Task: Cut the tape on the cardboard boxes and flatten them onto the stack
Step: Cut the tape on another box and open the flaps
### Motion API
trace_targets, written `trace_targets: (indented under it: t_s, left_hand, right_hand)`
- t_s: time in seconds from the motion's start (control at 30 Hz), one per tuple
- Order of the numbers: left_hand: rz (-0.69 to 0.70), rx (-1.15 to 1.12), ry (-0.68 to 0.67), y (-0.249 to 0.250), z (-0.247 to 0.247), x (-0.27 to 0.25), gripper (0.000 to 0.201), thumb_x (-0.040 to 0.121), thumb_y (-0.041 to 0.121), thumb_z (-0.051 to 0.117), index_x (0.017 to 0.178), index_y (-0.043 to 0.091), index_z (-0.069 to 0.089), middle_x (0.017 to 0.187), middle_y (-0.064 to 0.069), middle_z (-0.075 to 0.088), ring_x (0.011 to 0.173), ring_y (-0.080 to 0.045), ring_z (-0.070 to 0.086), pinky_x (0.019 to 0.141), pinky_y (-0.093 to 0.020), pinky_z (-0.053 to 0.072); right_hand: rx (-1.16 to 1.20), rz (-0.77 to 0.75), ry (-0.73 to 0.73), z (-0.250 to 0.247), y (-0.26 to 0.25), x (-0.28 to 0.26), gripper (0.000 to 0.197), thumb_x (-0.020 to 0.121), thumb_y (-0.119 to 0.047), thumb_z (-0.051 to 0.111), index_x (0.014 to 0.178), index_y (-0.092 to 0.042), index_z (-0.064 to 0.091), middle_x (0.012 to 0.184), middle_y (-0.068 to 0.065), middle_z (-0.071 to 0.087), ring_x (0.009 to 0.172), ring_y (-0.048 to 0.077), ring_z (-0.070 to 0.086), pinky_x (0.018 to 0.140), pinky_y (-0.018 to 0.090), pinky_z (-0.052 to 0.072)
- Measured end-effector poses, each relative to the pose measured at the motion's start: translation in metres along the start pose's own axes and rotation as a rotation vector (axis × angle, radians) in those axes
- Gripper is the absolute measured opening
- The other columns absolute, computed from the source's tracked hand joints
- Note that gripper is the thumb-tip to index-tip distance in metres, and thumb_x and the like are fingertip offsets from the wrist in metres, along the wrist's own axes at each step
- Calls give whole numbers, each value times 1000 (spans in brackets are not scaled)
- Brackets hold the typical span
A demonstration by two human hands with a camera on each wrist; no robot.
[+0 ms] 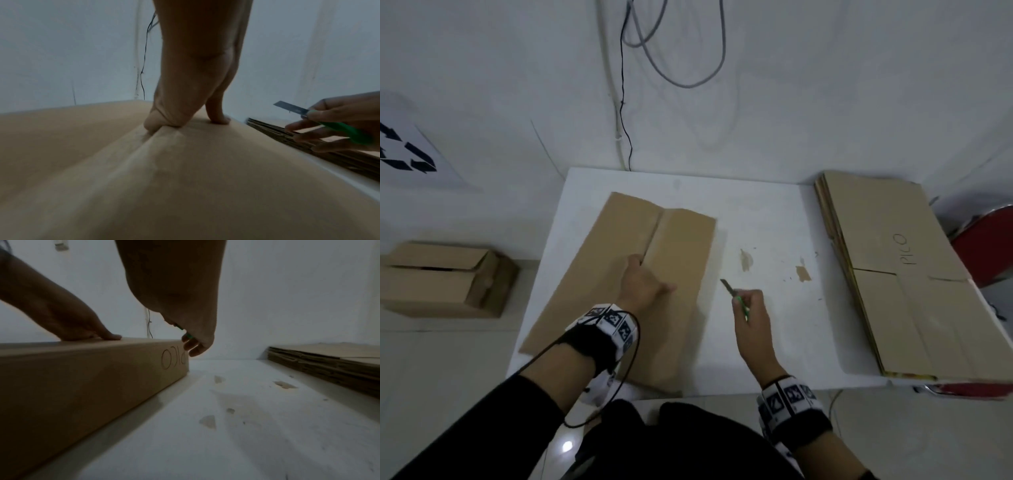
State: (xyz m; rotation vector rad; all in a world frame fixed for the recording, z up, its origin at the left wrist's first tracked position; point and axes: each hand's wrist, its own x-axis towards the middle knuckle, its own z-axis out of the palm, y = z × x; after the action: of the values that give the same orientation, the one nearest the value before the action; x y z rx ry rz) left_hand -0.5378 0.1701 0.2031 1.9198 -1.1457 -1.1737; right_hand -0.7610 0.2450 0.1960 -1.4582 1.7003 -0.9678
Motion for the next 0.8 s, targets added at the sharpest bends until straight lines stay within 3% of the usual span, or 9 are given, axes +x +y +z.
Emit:
trace_targets:
  t_s: [0.1,0.17,0.3,0.37,0.47,0.53,0.6,0.67,0.8]
  left_hand:
    - [180,229,-314,3,-16,-1,73,63,13,88,122,12,44,113,-4,54,104,-23,54,79,-30,44]
    - [281,435,-426,8,-24,1,76,62,14,87,126,15,47,122,-4,54,113,-24,51,85,-29,41]
    - [378,652,-400,23,-24,1,68,66,44,84,120,19,53,120,1,56,109,-19,52,91,-30,41]
    - [399,674,-410,30,-14,-7,66,61,57,83,107,20,56,109,1,58,99,-18,54,84,-30,43]
    - [470,818,-466,30,12,-21,77,57,61,82,117,20,54,115,0,54,107,-20,49,92,-32,39]
    - [508,845,-445,21,24,-28,86,58,58,82,129,23,48,124,2,47,117,-20,41,100,-35,30]
    - [529,807,-402,12,26,-31,89,58,55,83,132,24,44,128,3,45,121,-20,36,101,-35,25]
    - [544,792,-368,7,27,-34,88,57,54,83,131,24,45,127,3,45,119,-19,37,99,-34,25]
    - [565,793,-325,4,28,-37,84,56,52,83,125,22,47,121,3,46,115,-20,38,94,-34,26]
  right_hand:
    - [-50,-33,99,-9,-3,27,22,103,-17,46,123,-9,47,121,0,49,113,8,46,90,5,34]
    - [-25,32,114,-14,-6,38,22,103,-15,44,122,-4,46,120,-1,50,115,6,44,93,17,37]
    - [4,139,82,-16,-4,29,8,104,-18,41,104,-11,44,87,-3,56,79,18,55,61,28,41]
    - [46,166,44,-14,0,18,8,104,-19,43,102,-12,45,87,0,61,77,19,60,62,31,47]
    - [106,209,-90,-16,3,7,10,103,-21,47,99,-12,47,95,3,69,78,16,69,66,30,56]
    - [31,146,-42,-20,2,12,8,101,-20,52,95,-14,52,93,-3,68,75,10,66,66,29,54]
    - [-65,38,12,-27,-2,22,5,96,-16,59,92,-18,59,88,-11,64,79,1,59,67,17,47]
    - [-110,-34,-43,-31,-12,35,6,93,-14,64,94,-20,66,87,-14,63,82,-2,57,66,7,40]
    - [-157,-93,-194,-27,-29,58,11,89,-8,67,89,-18,71,85,-17,66,86,-2,58,71,5,41]
